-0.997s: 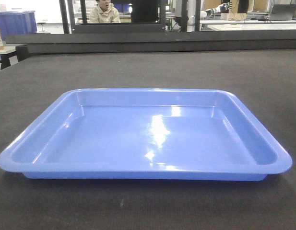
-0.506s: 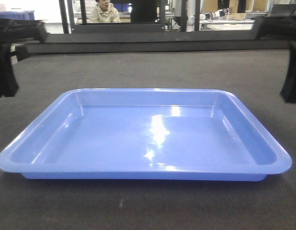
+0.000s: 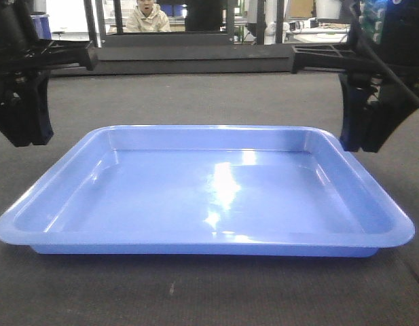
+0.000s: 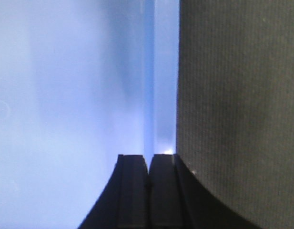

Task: Grab blue tray and place on right shelf
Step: 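Lower both grippers open toward the tray's two side rims, then close both grippers on the opposite side rims of the tray, then lift the tray off the table with both grippers, then hold the tray raised in both grippers while the base drives to the shelf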

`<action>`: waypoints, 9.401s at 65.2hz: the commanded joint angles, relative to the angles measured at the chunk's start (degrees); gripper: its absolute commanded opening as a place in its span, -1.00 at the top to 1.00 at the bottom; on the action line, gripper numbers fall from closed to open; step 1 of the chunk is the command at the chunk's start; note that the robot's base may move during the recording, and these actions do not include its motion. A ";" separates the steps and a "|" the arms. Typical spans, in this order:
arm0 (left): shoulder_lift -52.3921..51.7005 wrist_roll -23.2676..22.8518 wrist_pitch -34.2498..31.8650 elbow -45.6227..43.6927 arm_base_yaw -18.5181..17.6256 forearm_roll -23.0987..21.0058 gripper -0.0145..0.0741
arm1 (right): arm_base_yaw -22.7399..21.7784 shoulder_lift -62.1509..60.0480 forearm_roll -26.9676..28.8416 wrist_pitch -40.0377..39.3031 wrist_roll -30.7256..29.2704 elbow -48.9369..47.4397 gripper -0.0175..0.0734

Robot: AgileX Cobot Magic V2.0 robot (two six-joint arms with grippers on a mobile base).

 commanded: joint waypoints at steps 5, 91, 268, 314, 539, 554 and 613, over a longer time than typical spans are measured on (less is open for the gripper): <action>-1.77 0.87 -1.38 -2.05 -0.48 -0.67 0.32 | 0.00 -1.95 -0.33 -1.10 0.26 -2.82 0.13; 11.80 11.74 5.48 -10.46 4.19 -8.42 -0.30 | -2.56 4.13 1.78 0.40 -0.10 -2.82 -0.56; 4.52 9.62 10.79 -9.97 3.72 -10.71 0.67 | -2.51 -0.76 2.97 3.10 -2.35 -2.95 0.15; -18.00 -10.27 11.68 5.31 -6.79 -1.96 0.67 | 5.27 -17.71 2.43 4.19 5.22 5.48 0.15; -28.74 -10.53 11.07 14.61 -6.79 -5.67 0.67 | 12.84 -25.44 -3.22 2.87 15.25 12.62 0.15; -28.74 -10.53 11.07 14.61 -6.79 -5.67 0.67 | 12.84 -25.44 -3.22 2.87 15.25 12.62 0.15; -28.74 -10.53 11.07 14.61 -6.79 -5.67 0.67 | 12.84 -25.44 -3.22 2.92 15.25 12.62 0.15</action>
